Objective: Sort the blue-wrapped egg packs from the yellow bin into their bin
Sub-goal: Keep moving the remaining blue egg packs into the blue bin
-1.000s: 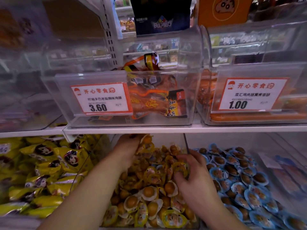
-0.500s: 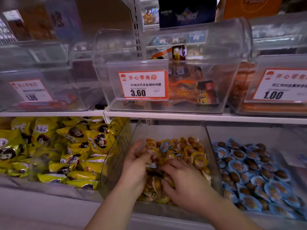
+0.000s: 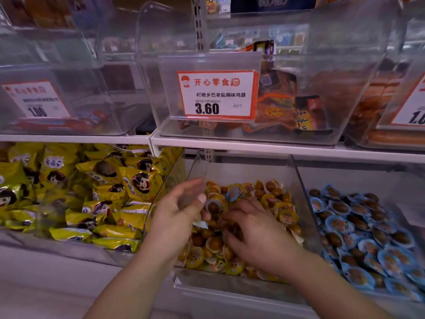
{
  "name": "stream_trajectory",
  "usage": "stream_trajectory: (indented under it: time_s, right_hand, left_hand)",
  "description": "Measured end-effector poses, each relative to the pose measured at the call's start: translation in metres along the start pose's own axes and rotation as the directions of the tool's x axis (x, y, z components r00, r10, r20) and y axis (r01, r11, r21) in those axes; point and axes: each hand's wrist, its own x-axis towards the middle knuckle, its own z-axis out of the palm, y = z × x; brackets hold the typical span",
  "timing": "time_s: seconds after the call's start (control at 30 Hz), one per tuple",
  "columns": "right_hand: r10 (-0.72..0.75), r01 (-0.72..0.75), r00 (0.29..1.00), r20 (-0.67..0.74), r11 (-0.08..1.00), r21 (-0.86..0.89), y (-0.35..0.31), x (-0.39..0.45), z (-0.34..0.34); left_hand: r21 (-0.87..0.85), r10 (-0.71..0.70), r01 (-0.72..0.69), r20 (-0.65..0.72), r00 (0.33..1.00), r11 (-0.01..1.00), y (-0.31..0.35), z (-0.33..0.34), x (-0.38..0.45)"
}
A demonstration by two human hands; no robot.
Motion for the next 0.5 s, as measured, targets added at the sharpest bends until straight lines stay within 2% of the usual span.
stream_trajectory:
  time_s: [0.07,0.13,0.23,0.3,0.37,0.43,0.5]
  right_hand:
    - [0.02,-0.016,0.997,0.079,0.999,-0.044,-0.006,0.006,0.006]
    - [0.068,-0.053,0.99,0.121,0.991,-0.123,-0.008,0.012,0.008]
    - [0.124,-0.116,0.991,0.054,0.983,-0.142,-0.006,0.017,0.006]
    - [0.149,-0.155,0.983,-0.104,0.986,-0.056,-0.005,0.017,0.003]
    - [0.196,-0.168,0.942,-0.273,0.978,0.122,-0.004,0.015,-0.003]
    - [0.279,-0.169,0.891,-0.358,0.936,0.309,-0.004,0.013,-0.009]
    - [0.319,-0.148,0.863,-0.392,0.901,0.408,-0.005,0.01,-0.014]
  left_hand:
    - [0.026,0.048,-0.047,-0.035,0.998,0.999,0.0,-0.001,0.0]
    - [0.09,0.054,-0.056,0.021,0.998,0.994,-0.004,0.004,-0.002]
    - [0.101,-0.056,0.043,0.135,0.989,0.994,-0.009,0.004,0.002]
    - [0.208,-0.044,0.005,0.186,0.982,0.978,-0.012,-0.001,0.006]
    - [0.309,0.032,-0.095,0.202,0.979,0.946,-0.02,-0.002,0.008]
    - [0.39,0.165,-0.222,0.175,0.971,0.894,-0.028,0.002,0.008]
    - [0.51,0.312,-0.324,0.112,0.944,0.797,-0.034,0.009,0.011]
